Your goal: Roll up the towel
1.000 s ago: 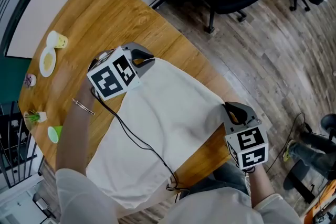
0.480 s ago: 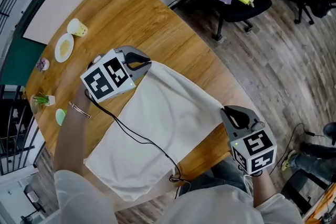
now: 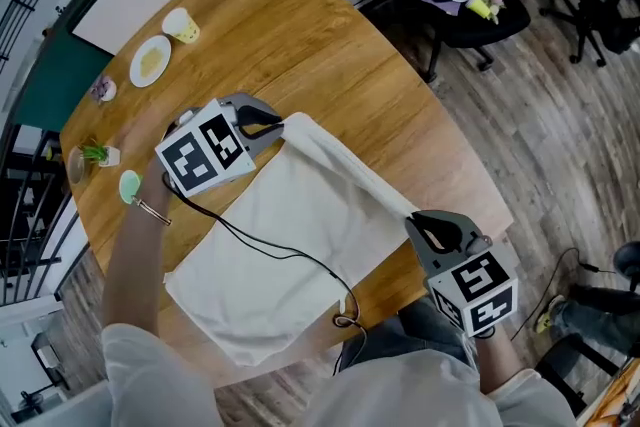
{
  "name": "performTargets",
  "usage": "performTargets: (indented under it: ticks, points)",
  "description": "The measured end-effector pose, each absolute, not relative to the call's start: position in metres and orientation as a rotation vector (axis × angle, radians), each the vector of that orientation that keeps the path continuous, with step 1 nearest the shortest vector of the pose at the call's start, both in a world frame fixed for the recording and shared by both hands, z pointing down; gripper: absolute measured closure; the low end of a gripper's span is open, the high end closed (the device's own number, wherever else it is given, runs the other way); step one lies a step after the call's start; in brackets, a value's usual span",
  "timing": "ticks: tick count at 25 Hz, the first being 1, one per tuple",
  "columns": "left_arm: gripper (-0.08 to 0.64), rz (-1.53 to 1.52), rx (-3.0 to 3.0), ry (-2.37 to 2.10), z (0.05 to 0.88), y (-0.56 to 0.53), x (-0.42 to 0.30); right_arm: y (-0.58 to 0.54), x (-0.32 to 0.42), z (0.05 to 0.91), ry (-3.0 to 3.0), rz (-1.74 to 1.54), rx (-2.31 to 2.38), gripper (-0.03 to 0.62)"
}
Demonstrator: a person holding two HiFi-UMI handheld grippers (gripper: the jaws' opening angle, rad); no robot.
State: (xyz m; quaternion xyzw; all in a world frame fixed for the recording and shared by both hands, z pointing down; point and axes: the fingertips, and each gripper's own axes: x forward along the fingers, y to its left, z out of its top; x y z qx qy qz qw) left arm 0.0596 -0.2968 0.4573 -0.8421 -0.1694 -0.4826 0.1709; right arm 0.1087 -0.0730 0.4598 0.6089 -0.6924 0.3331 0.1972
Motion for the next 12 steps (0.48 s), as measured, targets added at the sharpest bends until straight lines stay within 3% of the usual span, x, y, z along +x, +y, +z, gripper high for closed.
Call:
performTargets:
  ticks: [12]
  points:
    - [0.534,-1.407,-2.438,-0.423,0.5,-0.293,0.002,-0.072,0.045,0.488,-1.986,0.969,1.568,0.574]
